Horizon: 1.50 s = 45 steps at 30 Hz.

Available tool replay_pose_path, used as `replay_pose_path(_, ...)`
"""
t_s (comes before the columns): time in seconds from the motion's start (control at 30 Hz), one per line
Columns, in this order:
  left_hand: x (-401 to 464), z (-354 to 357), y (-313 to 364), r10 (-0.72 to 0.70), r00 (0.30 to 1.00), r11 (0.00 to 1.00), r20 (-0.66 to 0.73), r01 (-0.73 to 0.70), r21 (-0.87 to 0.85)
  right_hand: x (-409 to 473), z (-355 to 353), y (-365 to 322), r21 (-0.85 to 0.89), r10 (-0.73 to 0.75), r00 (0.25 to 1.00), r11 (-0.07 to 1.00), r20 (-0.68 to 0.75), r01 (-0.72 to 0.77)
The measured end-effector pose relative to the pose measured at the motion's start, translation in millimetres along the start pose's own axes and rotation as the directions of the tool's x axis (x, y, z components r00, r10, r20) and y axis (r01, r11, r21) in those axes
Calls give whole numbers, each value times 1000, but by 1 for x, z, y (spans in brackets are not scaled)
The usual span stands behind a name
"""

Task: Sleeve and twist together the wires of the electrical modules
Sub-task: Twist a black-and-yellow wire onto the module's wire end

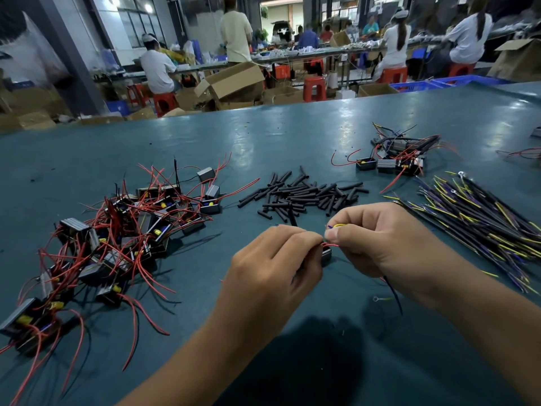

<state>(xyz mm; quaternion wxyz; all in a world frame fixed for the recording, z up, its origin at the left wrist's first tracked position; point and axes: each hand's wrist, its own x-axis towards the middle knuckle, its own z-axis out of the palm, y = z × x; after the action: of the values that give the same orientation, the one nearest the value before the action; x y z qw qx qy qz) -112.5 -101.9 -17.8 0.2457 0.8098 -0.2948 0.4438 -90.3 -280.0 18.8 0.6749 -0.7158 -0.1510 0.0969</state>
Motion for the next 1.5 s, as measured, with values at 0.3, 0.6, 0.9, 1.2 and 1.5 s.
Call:
replay_pose_path(0.3, 2, 2, 0, -73, 994, 997, 79, 75, -31, 2, 2, 2, -32, 8, 1000, 999, 12, -7)
replay_pose_path(0.6, 14, -7, 4, -536, 469, 44, 702, 846, -532, 3, -3, 9, -320, -289, 953, 898, 91, 303)
replay_pose_path(0.9, 8, -9, -1, -367, 894, 824, 255, 440, -357, 8, -5, 8, -172, -142, 990, 975, 18, 143)
replay_pose_path(1.2, 0, -3, -8, 109, 988, 992, 110, -116, 54, 8, -10, 6, 50, 117, 976, 991, 182, -128)
replay_pose_path(1.5, 5, 1, 3, -508, 774, 561, 378, 630, -537, 7, -5, 6, -68, -87, 991, 993, 102, 94)
